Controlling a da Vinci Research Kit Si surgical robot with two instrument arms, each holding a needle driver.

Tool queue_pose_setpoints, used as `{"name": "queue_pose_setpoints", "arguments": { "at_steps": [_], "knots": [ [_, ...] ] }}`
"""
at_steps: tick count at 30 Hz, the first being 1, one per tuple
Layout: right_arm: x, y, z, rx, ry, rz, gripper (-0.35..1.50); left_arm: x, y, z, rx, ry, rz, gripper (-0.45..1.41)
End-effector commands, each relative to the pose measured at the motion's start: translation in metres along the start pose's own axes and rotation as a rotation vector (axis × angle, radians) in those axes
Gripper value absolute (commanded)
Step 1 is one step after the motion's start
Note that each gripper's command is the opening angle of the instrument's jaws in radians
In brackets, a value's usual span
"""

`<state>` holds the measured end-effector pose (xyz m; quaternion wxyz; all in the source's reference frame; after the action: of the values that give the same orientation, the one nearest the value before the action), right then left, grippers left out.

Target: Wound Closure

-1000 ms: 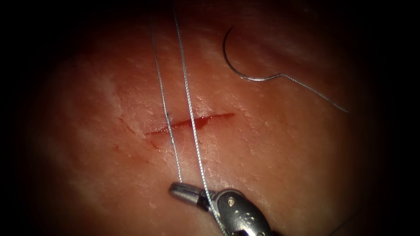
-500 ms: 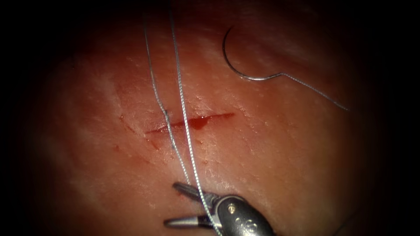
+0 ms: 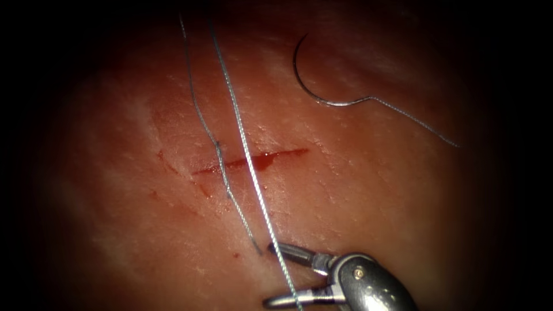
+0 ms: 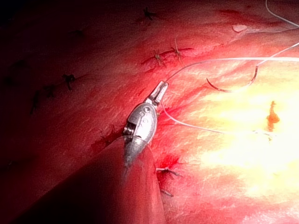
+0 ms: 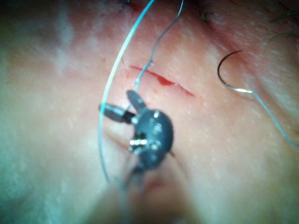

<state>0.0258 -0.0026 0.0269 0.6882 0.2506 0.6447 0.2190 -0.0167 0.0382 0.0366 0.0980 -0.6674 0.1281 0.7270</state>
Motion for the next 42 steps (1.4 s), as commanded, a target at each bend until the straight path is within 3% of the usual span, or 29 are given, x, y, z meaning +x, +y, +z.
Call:
{"name": "queue_pose_setpoints", "arguments": {
  "at_steps": [1,5,15,20,22,34,42],
  "knots": [
    [-0.0002,0.001,-0.0001,0.013,-0.017,-0.001,1.4,0.0002,0.0,0.0004,-0.007,0.016,0.001,-0.45],
    [0.0,0.0016,-0.0008,0.042,-0.035,-0.005,1.31,0.003,0.0018,-0.0004,-0.028,0.062,-0.014,-0.45],
    [0.0007,0.0062,-0.0012,-0.093,-0.014,-0.025,1.13,0.0081,0.0063,-0.003,-0.085,0.143,-0.023,-0.45],
    [0.0016,0.0088,-0.001,-0.119,-0.017,-0.047,0.78,0.0096,0.0083,-0.0042,-0.098,0.16,-0.024,-0.45],
    [0.002,0.0097,-0.0006,-0.1,-0.012,-0.042,0.73,0.0101,0.009,-0.0043,-0.101,0.164,-0.022,-0.45],
    [0.0039,0.0155,0.009,0.027,-0.02,-0.039,0.68,0.0106,0.015,-0.0033,-0.105,0.183,-0.056,-0.45],
    [0.0041,0.0184,0.0135,0.066,-0.031,-0.044,0.66,0.0103,0.0173,-0.0016,-0.109,0.194,-0.07,-0.45]
  ]
}}
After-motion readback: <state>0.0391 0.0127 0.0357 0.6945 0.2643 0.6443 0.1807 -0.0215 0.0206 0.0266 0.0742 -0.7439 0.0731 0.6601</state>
